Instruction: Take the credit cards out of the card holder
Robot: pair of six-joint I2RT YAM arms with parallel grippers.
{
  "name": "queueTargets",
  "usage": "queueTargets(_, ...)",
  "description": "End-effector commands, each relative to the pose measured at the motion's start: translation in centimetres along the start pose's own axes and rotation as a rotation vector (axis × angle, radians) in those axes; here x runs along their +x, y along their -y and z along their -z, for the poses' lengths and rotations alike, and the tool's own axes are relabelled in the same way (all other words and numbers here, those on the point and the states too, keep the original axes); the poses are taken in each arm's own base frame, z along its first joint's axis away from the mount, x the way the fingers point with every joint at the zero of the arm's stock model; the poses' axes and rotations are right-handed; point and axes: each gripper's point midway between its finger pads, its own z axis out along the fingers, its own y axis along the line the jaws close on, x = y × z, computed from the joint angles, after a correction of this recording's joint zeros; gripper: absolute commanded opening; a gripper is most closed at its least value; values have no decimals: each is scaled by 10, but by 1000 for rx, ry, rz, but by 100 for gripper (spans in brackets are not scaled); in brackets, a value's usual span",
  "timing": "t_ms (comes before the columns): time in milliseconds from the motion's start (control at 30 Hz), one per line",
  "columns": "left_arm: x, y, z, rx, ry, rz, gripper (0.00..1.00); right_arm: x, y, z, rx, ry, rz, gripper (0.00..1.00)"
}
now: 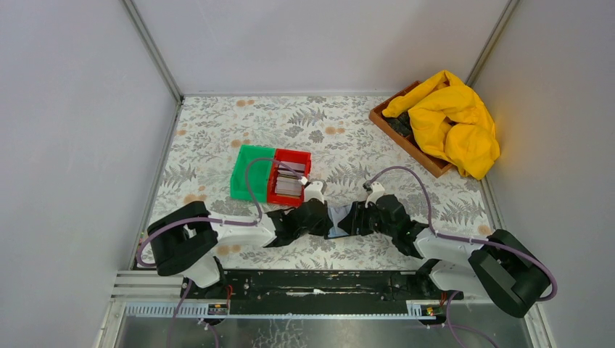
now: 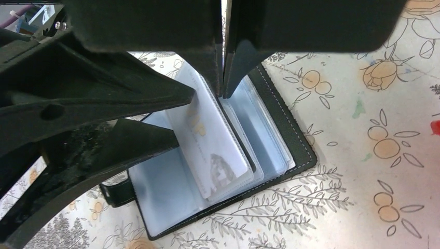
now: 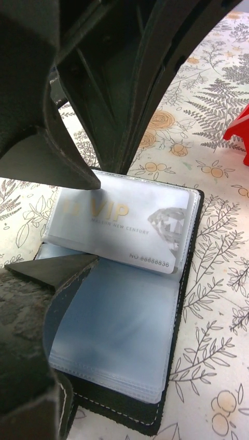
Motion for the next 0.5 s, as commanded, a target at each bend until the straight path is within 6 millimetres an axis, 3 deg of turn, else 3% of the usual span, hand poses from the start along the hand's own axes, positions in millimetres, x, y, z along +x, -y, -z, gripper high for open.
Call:
queueTargets(0,-26,29,5,68,68,-6,0,-18,-12,2,-46,68,23,55)
queueTargets(467,-22,29,-5,45,43,-30,0,-27,-13,11,-43,119,37,55)
